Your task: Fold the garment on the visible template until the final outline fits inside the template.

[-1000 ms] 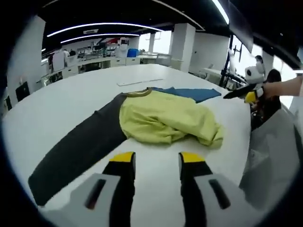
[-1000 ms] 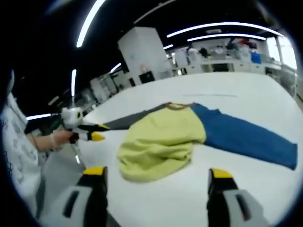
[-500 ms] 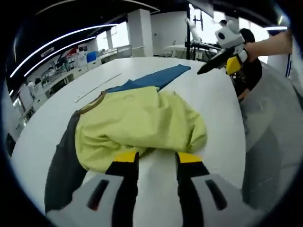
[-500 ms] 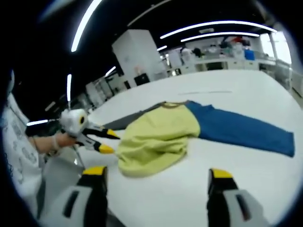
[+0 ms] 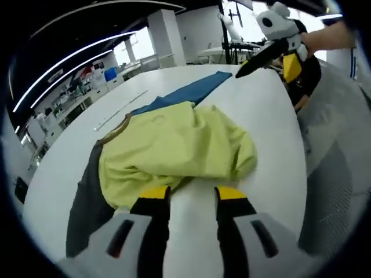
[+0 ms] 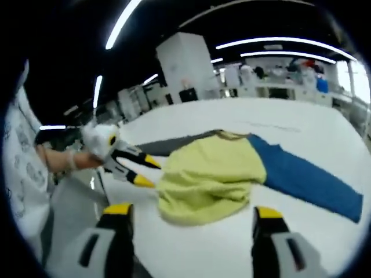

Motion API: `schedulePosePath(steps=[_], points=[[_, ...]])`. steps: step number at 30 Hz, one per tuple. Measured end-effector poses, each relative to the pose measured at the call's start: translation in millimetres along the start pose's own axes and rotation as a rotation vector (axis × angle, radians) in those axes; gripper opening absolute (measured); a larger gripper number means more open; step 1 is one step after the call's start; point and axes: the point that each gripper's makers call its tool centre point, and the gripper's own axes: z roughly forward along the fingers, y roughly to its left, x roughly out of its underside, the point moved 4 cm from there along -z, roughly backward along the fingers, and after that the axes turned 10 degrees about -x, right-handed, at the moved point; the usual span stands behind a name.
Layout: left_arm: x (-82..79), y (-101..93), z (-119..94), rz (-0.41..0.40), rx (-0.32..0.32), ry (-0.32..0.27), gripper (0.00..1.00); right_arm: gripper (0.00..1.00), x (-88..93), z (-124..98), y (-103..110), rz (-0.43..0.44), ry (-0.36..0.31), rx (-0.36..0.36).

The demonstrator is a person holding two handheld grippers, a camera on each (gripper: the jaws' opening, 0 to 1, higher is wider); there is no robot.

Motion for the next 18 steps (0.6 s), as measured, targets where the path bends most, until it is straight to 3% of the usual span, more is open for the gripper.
schedulePosePath(steps=[7,18], points=[[5.6,3.4,-17,-0.081,-0.036,-0.005,0.30,0.79,-16.4,44,22,-0.166,0.084,-0.108],[16.4,14.2,-32,-0.158,-0.112,-0.010,0.48,0.56,-5.0,92,42,-0.542,0.366,-0.204]])
